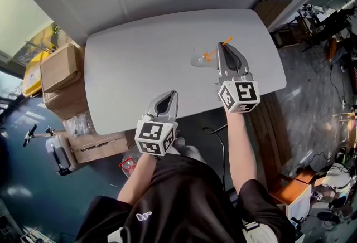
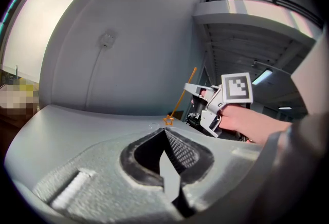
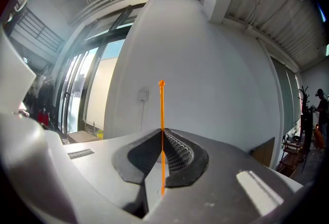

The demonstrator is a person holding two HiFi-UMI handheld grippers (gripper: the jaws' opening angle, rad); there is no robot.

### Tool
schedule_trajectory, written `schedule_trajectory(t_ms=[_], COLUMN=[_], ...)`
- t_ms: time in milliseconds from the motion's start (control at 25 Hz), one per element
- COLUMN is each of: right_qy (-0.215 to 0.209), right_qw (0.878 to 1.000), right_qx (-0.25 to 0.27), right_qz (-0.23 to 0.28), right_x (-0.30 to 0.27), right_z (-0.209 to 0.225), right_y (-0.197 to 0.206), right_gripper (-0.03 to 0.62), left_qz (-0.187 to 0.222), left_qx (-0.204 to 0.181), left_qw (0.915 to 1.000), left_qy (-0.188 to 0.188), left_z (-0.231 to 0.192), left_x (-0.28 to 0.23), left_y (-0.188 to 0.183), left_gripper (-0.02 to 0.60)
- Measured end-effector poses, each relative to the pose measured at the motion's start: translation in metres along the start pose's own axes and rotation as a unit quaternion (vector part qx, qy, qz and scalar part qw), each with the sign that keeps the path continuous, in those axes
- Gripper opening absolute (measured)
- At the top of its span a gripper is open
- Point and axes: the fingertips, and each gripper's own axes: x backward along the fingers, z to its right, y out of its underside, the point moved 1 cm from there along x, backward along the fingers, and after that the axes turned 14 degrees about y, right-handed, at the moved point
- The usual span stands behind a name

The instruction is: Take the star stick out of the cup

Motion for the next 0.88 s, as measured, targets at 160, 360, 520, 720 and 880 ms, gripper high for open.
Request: schedule_trajectory(t_ms=[160,360,520,720,880], right_qy=[0.004,0.025,0.035,0.041,0.038], right_qw=[1.0,1.0,0.999,0.999,0.999], right_qx=[-0.002,-0.014,-0.019,-0.02,-0.023], right_qz=[0.007,0.005,0.002,0.0,-0.004], right_x=[0.027,0.061,0.087,0.112,0.131], right_z=[0.001,0.007,0.012,0.012,0.01], right_y=[-0.009,-0.013,-0.016,-0.019,-0.019], right_gripper=[0.012,0.014,0.014,0.014,0.014], left_qz=[-0.001,-0.003,-0.002,0.003,0.011], left_qx=[-0.004,-0.005,-0.005,-0.007,-0.014], left_qw=[0.9999,0.9996,0.9994,0.9991,0.9989], left_qy=[0.014,0.028,0.035,0.042,0.044], left_z=[0.008,0.014,0.017,0.021,0.029], left_x=[-0.006,-0.012,-0.018,-0.021,-0.023], left_y=[0.0,0.0,0.0,-0.002,-0.008], left_gripper=[0.002,0.002,0.002,0.002,0.002])
